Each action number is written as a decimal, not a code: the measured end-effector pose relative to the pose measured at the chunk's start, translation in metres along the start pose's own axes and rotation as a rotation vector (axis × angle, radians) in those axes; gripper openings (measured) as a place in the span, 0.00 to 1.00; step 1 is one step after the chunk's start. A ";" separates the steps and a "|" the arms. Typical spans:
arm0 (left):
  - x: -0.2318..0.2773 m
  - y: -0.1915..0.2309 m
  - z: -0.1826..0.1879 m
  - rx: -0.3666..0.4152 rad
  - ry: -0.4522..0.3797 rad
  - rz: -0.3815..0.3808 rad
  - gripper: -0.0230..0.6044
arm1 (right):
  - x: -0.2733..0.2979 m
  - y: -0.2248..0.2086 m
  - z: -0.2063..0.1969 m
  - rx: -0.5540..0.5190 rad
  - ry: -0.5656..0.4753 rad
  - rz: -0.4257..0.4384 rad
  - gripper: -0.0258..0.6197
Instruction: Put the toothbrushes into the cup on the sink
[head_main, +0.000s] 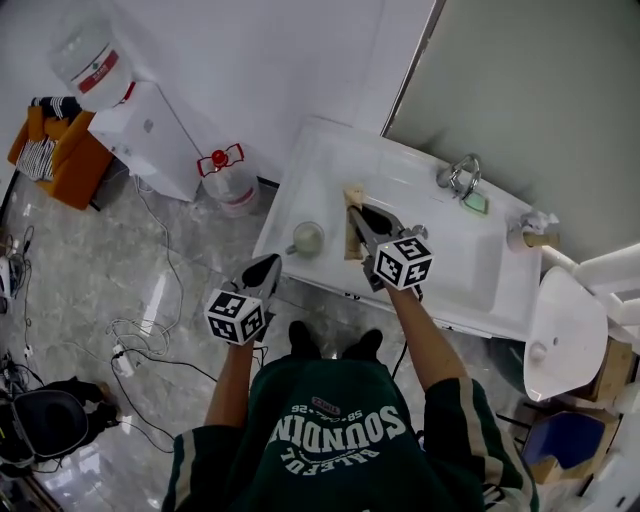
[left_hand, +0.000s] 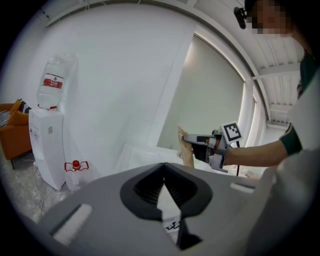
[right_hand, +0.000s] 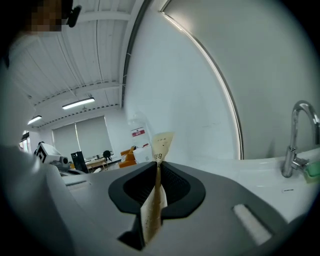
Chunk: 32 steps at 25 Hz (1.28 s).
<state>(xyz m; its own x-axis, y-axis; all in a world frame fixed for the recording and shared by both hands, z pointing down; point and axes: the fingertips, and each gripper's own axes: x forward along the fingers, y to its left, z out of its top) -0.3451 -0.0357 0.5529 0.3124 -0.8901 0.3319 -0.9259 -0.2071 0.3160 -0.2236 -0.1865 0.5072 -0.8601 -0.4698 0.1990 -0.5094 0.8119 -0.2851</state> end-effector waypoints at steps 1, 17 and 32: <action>-0.002 0.003 -0.001 -0.004 0.000 0.002 0.12 | 0.009 0.006 0.004 -0.005 -0.017 0.010 0.10; -0.039 0.073 -0.008 -0.039 0.013 0.078 0.12 | 0.110 0.054 -0.029 -0.023 -0.012 0.090 0.10; -0.020 0.077 -0.010 -0.053 0.024 0.031 0.12 | 0.098 0.045 -0.101 -0.013 0.161 0.039 0.10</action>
<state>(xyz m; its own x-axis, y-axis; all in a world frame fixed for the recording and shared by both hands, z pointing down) -0.4203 -0.0293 0.5792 0.2889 -0.8858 0.3631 -0.9230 -0.1571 0.3512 -0.3278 -0.1607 0.6085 -0.8633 -0.3769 0.3358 -0.4743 0.8333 -0.2841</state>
